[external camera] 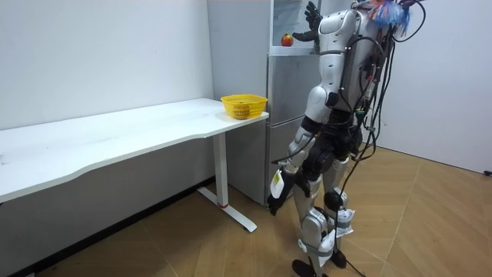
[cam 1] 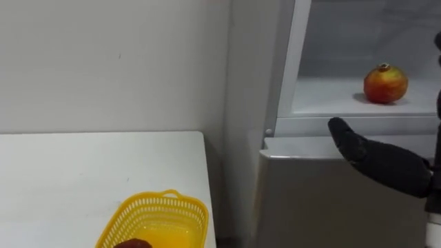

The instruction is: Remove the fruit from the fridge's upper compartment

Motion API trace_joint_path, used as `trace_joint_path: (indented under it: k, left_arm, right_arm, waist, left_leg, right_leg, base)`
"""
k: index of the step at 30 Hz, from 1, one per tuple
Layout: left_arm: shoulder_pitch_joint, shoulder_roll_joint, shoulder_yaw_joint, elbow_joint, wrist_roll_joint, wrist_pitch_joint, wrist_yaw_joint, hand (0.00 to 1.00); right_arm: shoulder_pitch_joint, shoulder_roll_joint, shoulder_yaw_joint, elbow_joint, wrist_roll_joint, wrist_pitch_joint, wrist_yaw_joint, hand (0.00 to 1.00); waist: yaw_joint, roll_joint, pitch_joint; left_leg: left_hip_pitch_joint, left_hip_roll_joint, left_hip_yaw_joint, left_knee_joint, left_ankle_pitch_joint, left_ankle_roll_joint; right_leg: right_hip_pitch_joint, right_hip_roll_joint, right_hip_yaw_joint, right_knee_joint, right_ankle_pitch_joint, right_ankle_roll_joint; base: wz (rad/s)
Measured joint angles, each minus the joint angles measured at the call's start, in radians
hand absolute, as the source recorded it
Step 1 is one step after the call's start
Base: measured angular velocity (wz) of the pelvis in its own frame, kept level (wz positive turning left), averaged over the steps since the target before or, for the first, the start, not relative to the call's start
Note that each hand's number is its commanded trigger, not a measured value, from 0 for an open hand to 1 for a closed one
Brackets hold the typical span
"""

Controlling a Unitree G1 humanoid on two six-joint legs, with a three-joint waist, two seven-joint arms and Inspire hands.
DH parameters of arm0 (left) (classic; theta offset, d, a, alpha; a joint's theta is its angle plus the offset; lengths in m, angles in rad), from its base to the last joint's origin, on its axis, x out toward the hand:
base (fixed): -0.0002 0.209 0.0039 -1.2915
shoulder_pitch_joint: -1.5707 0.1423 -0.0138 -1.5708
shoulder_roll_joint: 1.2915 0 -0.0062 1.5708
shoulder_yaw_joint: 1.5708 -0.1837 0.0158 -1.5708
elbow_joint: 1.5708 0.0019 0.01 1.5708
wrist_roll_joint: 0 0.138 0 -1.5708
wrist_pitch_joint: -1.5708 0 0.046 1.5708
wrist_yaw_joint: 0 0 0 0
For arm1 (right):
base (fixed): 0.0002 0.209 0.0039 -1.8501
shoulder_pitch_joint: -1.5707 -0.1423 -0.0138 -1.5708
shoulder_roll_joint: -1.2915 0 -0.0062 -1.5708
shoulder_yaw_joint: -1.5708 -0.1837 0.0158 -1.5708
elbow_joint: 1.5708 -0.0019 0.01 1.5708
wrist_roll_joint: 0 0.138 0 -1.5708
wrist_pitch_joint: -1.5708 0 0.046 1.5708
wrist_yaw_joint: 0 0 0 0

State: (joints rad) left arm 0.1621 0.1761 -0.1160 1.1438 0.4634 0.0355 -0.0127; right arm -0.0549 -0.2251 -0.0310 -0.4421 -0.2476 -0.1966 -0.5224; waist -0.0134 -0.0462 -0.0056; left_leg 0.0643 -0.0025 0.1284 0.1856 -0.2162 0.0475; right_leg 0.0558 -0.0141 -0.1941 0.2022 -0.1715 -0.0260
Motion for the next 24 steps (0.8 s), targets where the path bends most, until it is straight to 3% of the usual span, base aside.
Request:
trace_joint_path:
  k: [7,13,16,18,24]
  left_arm:
    - [0.015,-0.003,0.002,0.019,-0.001,0.000,-0.016,0.00]
    - [0.019,-0.004,0.017,0.017,0.000,0.000,-0.025,0.00]
    - [0.025,0.002,0.057,0.016,0.001,-0.001,-0.041,0.00]
    - [0.023,0.009,0.064,0.015,0.000,0.000,-0.041,0.00]
    - [0.022,0.019,0.066,0.009,0.001,0.005,-0.041,0.00]
  right_arm:
    - [0.000,-0.012,-0.056,0.015,0.058,-0.012,-0.033,0.00]
    - [-0.024,-0.080,-0.135,0.111,0.135,-0.010,-0.020,0.00]
    - [-0.081,-0.088,-0.192,0.207,0.134,-0.004,-0.024,0.00]
    - [-0.123,-0.128,-0.213,0.272,0.161,0.013,-0.044,0.00]
    - [-0.212,-0.152,-0.206,0.340,0.186,0.028,-0.042,0.00]
  waist:
    - [-0.009,-0.009,0.0051]
    - [-0.011,-0.024,0.0072]
    - [-0.011,-0.038,0.0072]
    - [-0.011,-0.051,0.0073]
    - [-0.003,-0.071,0.0034]
  left_leg:
    - [0.003,-0.001,-0.003,0.002,0.000,0.000]
    - [0.012,-0.004,-0.003,0.001,0.000,0.000]
    - [0.014,-0.005,-0.007,0.003,0.000,0.000]
    - [0.014,-0.009,-0.022,0.003,0.000,0.001]
    - [0.011,-0.008,-0.030,0.012,0.000,0.001]
  right_leg:
    - [0.006,0.001,-0.002,-0.001,0.000,0.000]
    - [0.017,-0.002,0.002,-0.008,-0.002,0.002]
    - [0.025,-0.001,-0.002,-0.017,-0.003,0.003]
    - [0.028,0.000,-0.003,-0.018,-0.006,0.006]
    - [0.031,-0.002,-0.027,-0.017,-0.005,0.006]
  base:
    - [0.02]
    - [0.00]
    - [0.04]
    - [0.14]
    - [0.07]
